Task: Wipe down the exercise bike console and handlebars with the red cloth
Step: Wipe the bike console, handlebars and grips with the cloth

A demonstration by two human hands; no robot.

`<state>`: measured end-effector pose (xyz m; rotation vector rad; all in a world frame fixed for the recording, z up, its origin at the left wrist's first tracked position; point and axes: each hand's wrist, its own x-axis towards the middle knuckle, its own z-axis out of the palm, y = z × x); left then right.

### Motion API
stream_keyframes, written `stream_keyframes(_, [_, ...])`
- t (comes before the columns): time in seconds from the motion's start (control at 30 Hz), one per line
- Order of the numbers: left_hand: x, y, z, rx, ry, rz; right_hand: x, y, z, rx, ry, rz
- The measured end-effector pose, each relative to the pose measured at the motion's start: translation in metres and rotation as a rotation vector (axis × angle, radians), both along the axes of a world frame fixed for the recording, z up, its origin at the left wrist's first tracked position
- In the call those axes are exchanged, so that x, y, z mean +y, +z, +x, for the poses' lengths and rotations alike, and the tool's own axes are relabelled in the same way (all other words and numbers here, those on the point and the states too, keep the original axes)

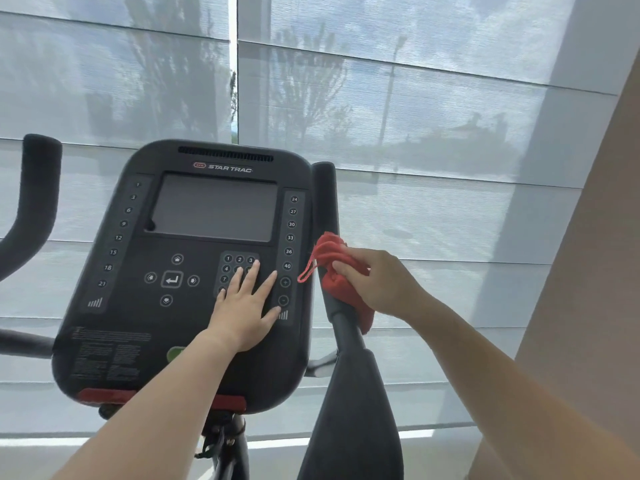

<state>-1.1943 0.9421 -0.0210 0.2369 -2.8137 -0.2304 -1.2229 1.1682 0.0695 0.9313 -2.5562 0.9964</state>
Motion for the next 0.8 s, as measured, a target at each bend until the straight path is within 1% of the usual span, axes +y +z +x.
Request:
stream_keyframes(0.07, [0.001,0.000,0.000,-0.001,0.001,0.008,-0.002,-0.006,0.013,0.034,-0.014,0.044])
stream_keyframes(0.13, [0.001,0.000,0.000,-0.005,0.001,0.009,0.002,-0.006,0.025,0.038,0.019,0.096])
stream_keyframes(0.3, [0.000,0.000,0.000,-0.006,-0.001,0.013,0.016,-0.005,0.042,-0.057,0.094,0.150])
stream_keyframes(0.43, [0.000,0.000,0.000,-0.008,-0.005,0.008,0.021,-0.008,0.041,-0.040,0.025,-0.022])
stream_keyframes(0.53, [-0.001,0.000,0.000,-0.006,-0.013,0.021,0.019,-0.001,0.042,0.008,0.035,-0.084])
stream_keyframes(0.63, [-0.001,0.000,0.000,-0.008,-0.023,0.034,0.011,0.014,0.040,0.117,0.039,-0.163])
stream_keyframes(0.8, [-0.005,0.000,0.001,0.000,-0.016,0.032,-0.017,0.036,0.021,0.279,-0.019,-0.278])
